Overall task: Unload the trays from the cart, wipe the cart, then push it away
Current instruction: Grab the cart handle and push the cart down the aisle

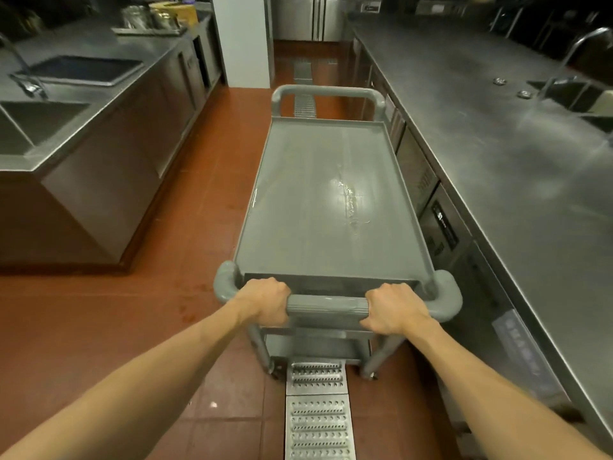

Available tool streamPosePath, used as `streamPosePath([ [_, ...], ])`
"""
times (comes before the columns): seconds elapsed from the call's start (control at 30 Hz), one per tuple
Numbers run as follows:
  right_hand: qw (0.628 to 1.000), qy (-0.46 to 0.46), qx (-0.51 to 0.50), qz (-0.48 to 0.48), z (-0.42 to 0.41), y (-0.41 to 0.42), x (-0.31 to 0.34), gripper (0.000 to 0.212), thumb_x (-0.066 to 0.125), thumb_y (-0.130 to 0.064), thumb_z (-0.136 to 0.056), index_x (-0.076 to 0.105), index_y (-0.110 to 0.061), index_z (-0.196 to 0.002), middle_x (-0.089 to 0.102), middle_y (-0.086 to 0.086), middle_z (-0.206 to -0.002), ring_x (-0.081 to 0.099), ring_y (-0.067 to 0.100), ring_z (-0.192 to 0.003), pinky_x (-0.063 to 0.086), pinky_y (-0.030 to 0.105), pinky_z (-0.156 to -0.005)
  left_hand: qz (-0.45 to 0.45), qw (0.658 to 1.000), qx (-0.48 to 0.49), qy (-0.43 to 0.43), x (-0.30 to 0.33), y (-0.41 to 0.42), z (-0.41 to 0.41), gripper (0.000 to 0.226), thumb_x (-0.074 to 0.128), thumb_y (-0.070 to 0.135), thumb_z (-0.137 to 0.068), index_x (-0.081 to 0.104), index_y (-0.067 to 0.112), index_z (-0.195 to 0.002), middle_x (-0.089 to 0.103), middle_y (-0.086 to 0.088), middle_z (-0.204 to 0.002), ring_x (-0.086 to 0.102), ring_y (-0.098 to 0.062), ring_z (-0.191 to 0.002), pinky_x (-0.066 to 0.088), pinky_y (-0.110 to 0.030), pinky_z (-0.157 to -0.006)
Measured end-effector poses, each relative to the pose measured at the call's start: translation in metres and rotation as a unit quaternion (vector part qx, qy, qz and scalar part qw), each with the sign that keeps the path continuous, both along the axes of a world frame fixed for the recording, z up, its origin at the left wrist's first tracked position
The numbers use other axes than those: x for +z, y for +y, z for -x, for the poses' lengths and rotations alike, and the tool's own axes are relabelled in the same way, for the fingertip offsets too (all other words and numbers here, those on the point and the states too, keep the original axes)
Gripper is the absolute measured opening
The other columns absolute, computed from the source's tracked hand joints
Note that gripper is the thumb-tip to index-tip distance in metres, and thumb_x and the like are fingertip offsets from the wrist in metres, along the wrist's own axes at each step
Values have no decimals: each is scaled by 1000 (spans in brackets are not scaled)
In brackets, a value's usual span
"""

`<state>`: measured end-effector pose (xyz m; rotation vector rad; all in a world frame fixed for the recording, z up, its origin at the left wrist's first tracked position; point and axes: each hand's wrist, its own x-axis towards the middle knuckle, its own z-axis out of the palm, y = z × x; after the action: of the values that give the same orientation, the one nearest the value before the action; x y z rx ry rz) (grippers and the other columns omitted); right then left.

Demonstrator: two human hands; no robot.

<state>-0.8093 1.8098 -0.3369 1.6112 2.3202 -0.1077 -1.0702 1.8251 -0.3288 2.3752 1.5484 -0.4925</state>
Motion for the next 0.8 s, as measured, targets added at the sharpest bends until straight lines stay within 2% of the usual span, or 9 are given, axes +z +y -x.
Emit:
streamPosePath([
  [0.33,1000,-2,-10,-3,129,49,2,41,50,-53,-78,69,-19,-92,75,7,-92,70,29,-85,48,36,-70,-3,1000,-21,21,-6,65,127,25,56,41,-73,63,19,-84,71,-7,-95,68,-30,-84,51,-35,-69],
  [0.53,1000,-10,-13,17,193,117,10,28,50,-50,-79,52,-22,-80,74,8,-93,70,29,-85,42,35,-68,-2,999,-14,34,-6,129,189,30,57,41,-74,66,20,-93,71,-6,-98,68,-29,-88,49,-34,-69],
  [0.63,1000,1,-6,18,237,159,8,29,51,-49,-80,58,-22,-85,74,9,-97,70,31,-90,46,36,-73,-14,999,-9,32,-2,172,232,32,58,42,-74,67,20,-95,71,-7,-100,68,-30,-92,52,-35,-74],
  [0.73,999,23,-25,31,284,202,4,41,50,-52,-78,67,-19,-96,74,8,-99,69,32,-92,53,38,-81,5,999,5,33,3,212,278,33,59,40,-74,68,19,-98,72,-8,-101,69,-30,-92,53,-36,-78],
  [0.8,999,25,-20,40,316,230,4,43,51,-50,-77,68,-17,-99,73,9,-101,69,33,-95,52,38,-83,11,999,11,31,5,239,309,32,59,39,-75,68,19,-99,72,-7,-101,69,-29,-91,56,-37,-79],
])
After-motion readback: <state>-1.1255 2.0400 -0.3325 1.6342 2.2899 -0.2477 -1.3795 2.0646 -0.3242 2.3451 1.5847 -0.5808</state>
